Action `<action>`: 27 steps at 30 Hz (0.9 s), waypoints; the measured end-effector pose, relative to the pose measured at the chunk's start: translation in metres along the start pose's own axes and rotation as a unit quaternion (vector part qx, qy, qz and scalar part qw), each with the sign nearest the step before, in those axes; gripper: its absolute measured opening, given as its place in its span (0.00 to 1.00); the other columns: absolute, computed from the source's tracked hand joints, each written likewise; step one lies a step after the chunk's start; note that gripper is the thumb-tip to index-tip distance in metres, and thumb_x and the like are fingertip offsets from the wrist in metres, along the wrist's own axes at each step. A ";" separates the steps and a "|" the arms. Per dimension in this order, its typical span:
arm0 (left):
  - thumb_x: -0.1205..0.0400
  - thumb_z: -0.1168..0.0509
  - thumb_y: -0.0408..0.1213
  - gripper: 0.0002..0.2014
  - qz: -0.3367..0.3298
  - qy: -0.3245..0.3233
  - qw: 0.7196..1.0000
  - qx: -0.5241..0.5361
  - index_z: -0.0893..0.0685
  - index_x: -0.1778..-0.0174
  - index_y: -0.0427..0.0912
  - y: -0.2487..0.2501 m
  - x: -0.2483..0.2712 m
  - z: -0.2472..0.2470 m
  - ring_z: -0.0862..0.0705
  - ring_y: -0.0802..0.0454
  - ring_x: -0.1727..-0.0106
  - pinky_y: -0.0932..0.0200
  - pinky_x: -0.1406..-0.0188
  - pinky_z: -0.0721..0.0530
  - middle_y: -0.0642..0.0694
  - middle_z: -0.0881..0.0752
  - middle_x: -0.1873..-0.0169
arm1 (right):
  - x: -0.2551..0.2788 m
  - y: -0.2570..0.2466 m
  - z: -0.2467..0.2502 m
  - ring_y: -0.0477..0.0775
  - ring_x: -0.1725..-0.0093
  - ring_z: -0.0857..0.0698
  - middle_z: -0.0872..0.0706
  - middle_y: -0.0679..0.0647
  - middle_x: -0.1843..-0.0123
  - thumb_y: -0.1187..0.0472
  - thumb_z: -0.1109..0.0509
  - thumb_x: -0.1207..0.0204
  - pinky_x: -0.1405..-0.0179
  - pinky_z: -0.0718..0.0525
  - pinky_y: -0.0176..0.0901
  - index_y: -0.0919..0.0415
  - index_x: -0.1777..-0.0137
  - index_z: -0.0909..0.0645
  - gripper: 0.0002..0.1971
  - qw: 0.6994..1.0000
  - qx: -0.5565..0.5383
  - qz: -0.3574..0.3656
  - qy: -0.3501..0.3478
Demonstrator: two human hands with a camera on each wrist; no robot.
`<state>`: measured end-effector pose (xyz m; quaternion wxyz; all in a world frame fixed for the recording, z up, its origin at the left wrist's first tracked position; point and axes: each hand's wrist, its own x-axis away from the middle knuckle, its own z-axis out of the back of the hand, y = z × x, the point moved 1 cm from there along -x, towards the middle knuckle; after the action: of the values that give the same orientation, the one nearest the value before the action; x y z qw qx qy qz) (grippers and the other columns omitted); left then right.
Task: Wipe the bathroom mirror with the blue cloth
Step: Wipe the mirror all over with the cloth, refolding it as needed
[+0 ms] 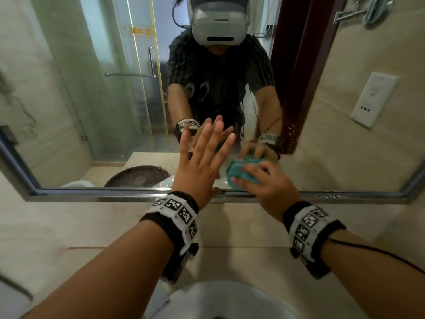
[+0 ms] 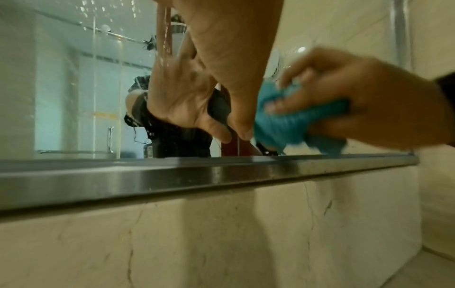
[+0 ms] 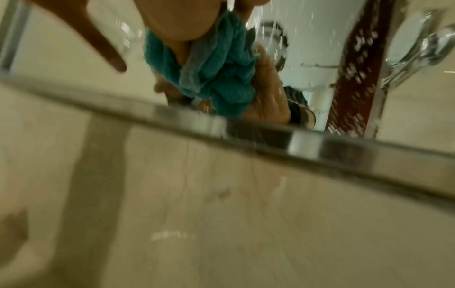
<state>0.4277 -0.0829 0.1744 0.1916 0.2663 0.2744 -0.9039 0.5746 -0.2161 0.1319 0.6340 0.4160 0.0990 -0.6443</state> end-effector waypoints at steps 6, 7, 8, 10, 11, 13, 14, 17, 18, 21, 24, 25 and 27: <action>0.31 0.26 0.54 0.62 0.023 -0.022 0.999 0.029 0.70 0.19 0.48 0.005 -0.006 -0.008 0.71 0.40 0.20 0.31 0.24 0.65 0.39 0.69 0.20 | -0.026 0.020 0.037 0.62 0.46 0.20 0.17 0.61 0.39 0.62 0.32 0.26 0.54 0.15 0.55 0.57 0.37 0.17 0.17 1.000 -0.020 0.008 0.000; 0.32 0.25 0.54 0.63 0.028 -0.024 0.999 0.028 0.71 0.20 0.49 0.004 -0.007 -0.010 0.74 0.40 0.21 0.31 0.24 0.67 0.40 0.72 0.21 | -0.044 0.029 0.051 0.61 0.44 0.23 0.19 0.60 0.38 0.61 0.36 0.26 0.52 0.17 0.54 0.57 0.36 0.18 0.19 0.998 -0.014 -0.037 0.044; 0.32 0.26 0.54 0.64 0.034 -0.027 0.999 0.025 0.73 0.20 0.49 0.005 -0.007 -0.011 0.76 0.40 0.22 0.32 0.25 0.68 0.40 0.76 0.22 | -0.058 0.038 0.062 0.59 0.44 0.26 0.19 0.60 0.37 0.61 0.38 0.27 0.51 0.19 0.52 0.57 0.35 0.18 0.20 0.992 -0.019 -0.085 0.088; 0.33 0.26 0.58 0.66 0.035 -0.033 0.999 0.021 0.76 0.22 0.49 0.005 -0.008 -0.016 0.78 0.40 0.23 0.32 0.26 0.70 0.41 0.80 0.25 | -0.067 0.041 0.063 0.57 0.44 0.28 0.21 0.58 0.37 0.62 0.37 0.27 0.49 0.21 0.49 0.57 0.36 0.17 0.20 0.978 -0.025 -0.137 0.156; 0.35 0.26 0.60 0.67 0.032 -0.036 0.999 0.022 0.77 0.22 0.49 0.006 -0.008 -0.018 0.79 0.40 0.24 0.32 0.26 0.70 0.41 0.80 0.25 | -0.061 0.035 0.053 0.58 0.44 0.28 0.23 0.58 0.37 0.62 0.35 0.26 0.47 0.21 0.51 0.57 0.36 0.17 0.18 0.978 -0.012 -0.125 0.166; 0.37 0.27 0.63 0.68 0.024 -0.030 0.999 0.032 0.76 0.22 0.49 0.004 -0.009 -0.020 0.78 0.41 0.23 0.31 0.25 0.69 0.42 0.80 0.24 | -0.027 0.016 0.019 0.62 0.45 0.22 0.21 0.59 0.38 0.62 0.28 0.27 0.46 0.18 0.56 0.58 0.38 0.16 0.16 0.993 0.019 -0.027 0.114; 0.36 0.29 0.64 0.66 0.022 -0.026 0.999 0.039 0.75 0.21 0.49 0.003 -0.008 -0.020 0.78 0.42 0.23 0.31 0.25 0.69 0.42 0.79 0.24 | -0.007 0.005 0.005 0.63 0.48 0.18 0.18 0.60 0.40 0.62 0.22 0.31 0.49 0.16 0.57 0.57 0.40 0.16 0.19 0.998 0.023 0.025 0.051; 0.31 0.44 0.66 0.55 0.013 -0.009 0.998 0.064 0.74 0.21 0.49 0.004 -0.009 -0.018 0.79 0.43 0.24 0.32 0.25 0.69 0.42 0.76 0.22 | 0.012 -0.002 0.000 0.62 0.52 0.15 0.14 0.59 0.44 0.63 0.18 0.38 0.56 0.13 0.55 0.56 0.43 0.15 0.21 0.994 -0.008 0.072 -0.086; 0.31 0.43 0.66 0.55 0.014 -0.011 0.998 0.063 0.74 0.21 0.49 0.004 -0.009 -0.017 0.79 0.43 0.24 0.32 0.25 0.69 0.42 0.78 0.23 | 0.003 0.002 0.008 0.62 0.51 0.15 0.14 0.60 0.44 0.63 0.19 0.35 0.56 0.13 0.56 0.57 0.42 0.15 0.20 0.995 -0.013 0.067 -0.072; 0.35 0.30 0.66 0.65 0.024 -0.031 0.999 0.024 0.75 0.21 0.48 0.004 -0.008 -0.018 0.76 0.40 0.22 0.31 0.26 0.68 0.41 0.82 0.26 | -0.044 0.023 0.047 0.61 0.46 0.21 0.16 0.63 0.41 0.63 0.30 0.26 0.50 0.17 0.53 0.60 0.38 0.17 0.16 0.997 -0.009 -0.021 0.077; 0.38 0.28 0.67 0.69 0.022 -0.029 0.999 0.009 0.74 0.21 0.47 0.005 -0.008 -0.018 0.74 0.39 0.22 0.31 0.26 0.69 0.40 0.82 0.26 | -0.063 0.039 0.059 0.57 0.45 0.27 0.18 0.60 0.39 0.64 0.35 0.25 0.47 0.25 0.44 0.59 0.35 0.17 0.18 0.974 -0.026 -0.136 0.179; 0.38 0.27 0.66 0.69 0.023 -0.023 0.999 0.013 0.73 0.20 0.48 0.004 -0.008 -0.019 0.75 0.40 0.22 0.32 0.26 0.70 0.41 0.81 0.26 | -0.057 0.033 0.051 0.57 0.44 0.26 0.19 0.59 0.39 0.64 0.34 0.24 0.45 0.24 0.46 0.58 0.36 0.17 0.17 0.973 -0.017 -0.135 0.186; 0.37 0.27 0.64 0.66 0.023 -0.012 0.999 0.026 0.71 0.19 0.48 0.003 -0.008 -0.021 0.78 0.42 0.23 0.33 0.26 0.70 0.42 0.79 0.24 | -0.026 0.015 0.021 0.61 0.47 0.19 0.17 0.59 0.40 0.62 0.27 0.26 0.47 0.17 0.56 0.58 0.37 0.17 0.16 0.990 0.023 -0.054 0.126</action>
<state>0.4430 -0.0708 0.1627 0.2086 0.2671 0.2420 -0.9092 0.5756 -0.2129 0.1683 0.5714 0.5024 0.1859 -0.6217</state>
